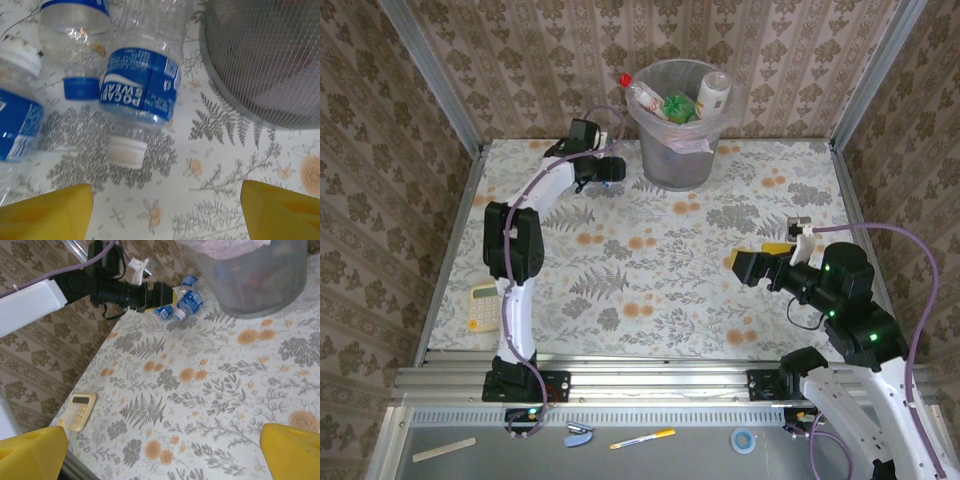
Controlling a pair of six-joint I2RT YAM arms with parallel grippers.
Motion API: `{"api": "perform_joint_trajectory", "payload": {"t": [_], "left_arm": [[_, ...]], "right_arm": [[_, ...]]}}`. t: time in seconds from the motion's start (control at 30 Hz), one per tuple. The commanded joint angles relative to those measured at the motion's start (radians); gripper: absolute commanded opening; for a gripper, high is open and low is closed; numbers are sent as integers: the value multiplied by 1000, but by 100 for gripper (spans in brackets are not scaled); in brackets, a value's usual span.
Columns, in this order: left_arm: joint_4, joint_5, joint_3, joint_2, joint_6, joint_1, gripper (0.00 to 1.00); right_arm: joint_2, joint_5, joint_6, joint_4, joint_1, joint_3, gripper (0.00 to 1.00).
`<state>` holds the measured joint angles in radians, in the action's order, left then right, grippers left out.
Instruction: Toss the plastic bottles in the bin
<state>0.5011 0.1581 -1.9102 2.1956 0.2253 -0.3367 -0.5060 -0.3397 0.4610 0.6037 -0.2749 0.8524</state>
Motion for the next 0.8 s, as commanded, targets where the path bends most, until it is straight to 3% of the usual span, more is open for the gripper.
{"api": "perform_joint_trajectory", "payload": {"t": [0.0, 0.47, 0.77], "left_arm": [[-42, 23, -101, 41, 13, 11, 78], [182, -45, -592, 388, -5, 2, 76], [193, -74, -590, 422, -8, -16, 76]], "right_arm": [[42, -30, 39, 60, -10, -25, 100], [109, -21, 57, 106, -9, -71, 100], [134, -5, 41, 120, -10, -91, 100]]}}
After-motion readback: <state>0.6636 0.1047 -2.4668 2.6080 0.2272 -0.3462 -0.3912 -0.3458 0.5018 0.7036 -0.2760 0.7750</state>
